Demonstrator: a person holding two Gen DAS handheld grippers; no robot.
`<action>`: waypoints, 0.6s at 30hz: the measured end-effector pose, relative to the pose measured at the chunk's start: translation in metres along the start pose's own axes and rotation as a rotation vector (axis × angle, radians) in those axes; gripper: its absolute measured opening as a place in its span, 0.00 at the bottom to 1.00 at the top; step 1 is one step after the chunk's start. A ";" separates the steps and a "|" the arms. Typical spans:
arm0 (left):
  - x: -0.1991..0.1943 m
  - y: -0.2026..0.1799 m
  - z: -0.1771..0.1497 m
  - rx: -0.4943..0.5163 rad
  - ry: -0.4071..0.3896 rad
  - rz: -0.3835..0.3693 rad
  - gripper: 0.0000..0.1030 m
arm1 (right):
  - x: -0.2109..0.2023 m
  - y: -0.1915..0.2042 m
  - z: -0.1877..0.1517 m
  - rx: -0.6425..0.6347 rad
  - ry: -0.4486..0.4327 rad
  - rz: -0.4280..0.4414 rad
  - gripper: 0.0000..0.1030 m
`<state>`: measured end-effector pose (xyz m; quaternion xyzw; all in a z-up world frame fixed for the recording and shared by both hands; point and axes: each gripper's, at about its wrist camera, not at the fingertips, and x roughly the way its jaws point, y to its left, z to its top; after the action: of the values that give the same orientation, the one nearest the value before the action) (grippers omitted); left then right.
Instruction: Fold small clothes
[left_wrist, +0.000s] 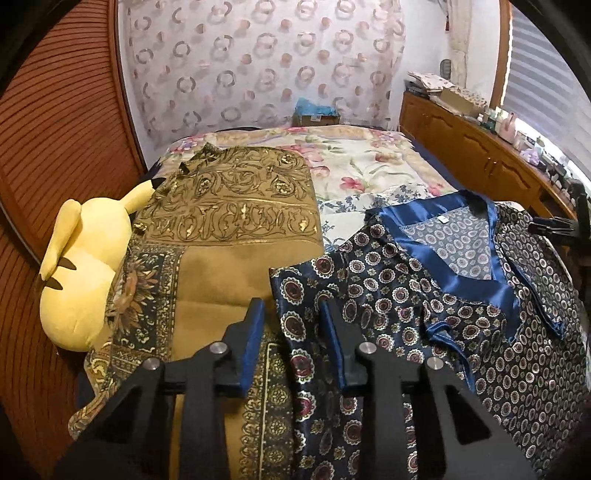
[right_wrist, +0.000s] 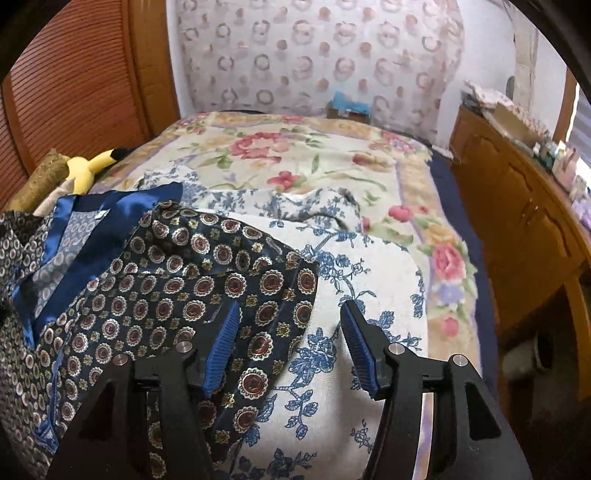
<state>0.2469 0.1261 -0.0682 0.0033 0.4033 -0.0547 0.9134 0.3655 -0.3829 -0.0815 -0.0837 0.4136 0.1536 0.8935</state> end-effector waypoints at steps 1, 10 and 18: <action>0.001 0.001 0.000 -0.001 0.002 0.003 0.30 | 0.002 -0.001 0.001 0.007 0.004 0.011 0.56; 0.007 0.000 0.006 0.028 0.020 0.011 0.16 | 0.015 0.014 0.006 -0.032 0.046 0.085 0.56; -0.027 0.002 0.013 0.006 -0.095 0.060 0.01 | 0.009 0.026 0.009 -0.081 0.039 0.117 0.02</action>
<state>0.2385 0.1298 -0.0399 0.0154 0.3589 -0.0284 0.9328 0.3688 -0.3542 -0.0834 -0.0984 0.4286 0.2206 0.8706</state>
